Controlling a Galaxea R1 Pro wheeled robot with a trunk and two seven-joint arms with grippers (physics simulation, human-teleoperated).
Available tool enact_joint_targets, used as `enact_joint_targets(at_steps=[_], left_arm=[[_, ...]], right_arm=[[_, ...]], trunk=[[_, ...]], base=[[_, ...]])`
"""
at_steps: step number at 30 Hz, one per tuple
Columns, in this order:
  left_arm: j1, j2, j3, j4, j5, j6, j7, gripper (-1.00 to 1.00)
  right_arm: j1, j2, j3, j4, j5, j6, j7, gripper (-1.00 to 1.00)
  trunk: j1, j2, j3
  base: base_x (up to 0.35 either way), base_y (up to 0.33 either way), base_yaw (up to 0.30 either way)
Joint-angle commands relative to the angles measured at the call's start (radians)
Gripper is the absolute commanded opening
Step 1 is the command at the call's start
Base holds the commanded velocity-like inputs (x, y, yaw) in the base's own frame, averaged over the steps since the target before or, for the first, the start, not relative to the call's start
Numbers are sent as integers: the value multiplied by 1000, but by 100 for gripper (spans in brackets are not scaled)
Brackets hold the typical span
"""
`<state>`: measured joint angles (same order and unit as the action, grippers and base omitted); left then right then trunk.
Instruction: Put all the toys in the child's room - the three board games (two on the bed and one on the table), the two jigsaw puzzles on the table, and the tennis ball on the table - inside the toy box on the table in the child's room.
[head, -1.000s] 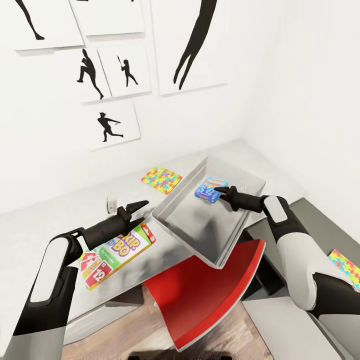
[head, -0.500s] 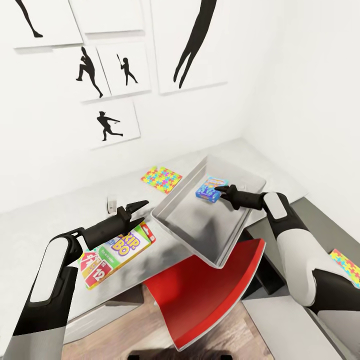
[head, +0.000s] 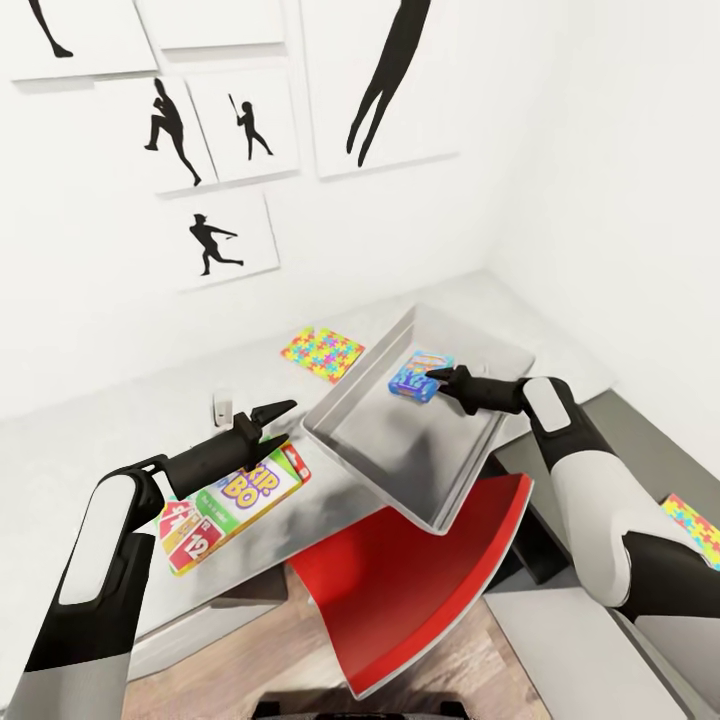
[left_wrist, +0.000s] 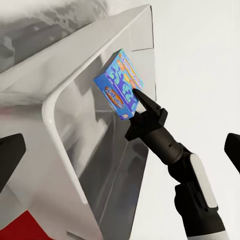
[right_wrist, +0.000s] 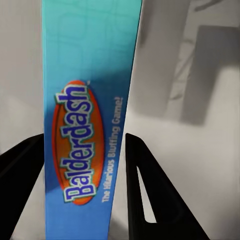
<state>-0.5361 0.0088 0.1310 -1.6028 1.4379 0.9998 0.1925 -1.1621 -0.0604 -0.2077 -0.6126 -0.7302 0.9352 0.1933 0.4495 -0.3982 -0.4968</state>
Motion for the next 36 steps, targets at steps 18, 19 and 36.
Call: enact_joint_targets(at_steps=[18,19,36], left_arm=[[-1,4,2,-2,12,5,-18,100],[-1,4,2,-2,12,5,-18,100],[-1,4,2,-1,12,4,-19,100]], right_arm=[[-4,1,2,1,8,-15,14,-100],[-4,1,2,1,8,-17,14,-100],[-4,0,2,2,8,-27,9,-100]], trunk=[[0,-2,-21],[0,-2,-21],[0,-2,-22]], base=[[0,0,0],[0,0,0],[0,0,0]])
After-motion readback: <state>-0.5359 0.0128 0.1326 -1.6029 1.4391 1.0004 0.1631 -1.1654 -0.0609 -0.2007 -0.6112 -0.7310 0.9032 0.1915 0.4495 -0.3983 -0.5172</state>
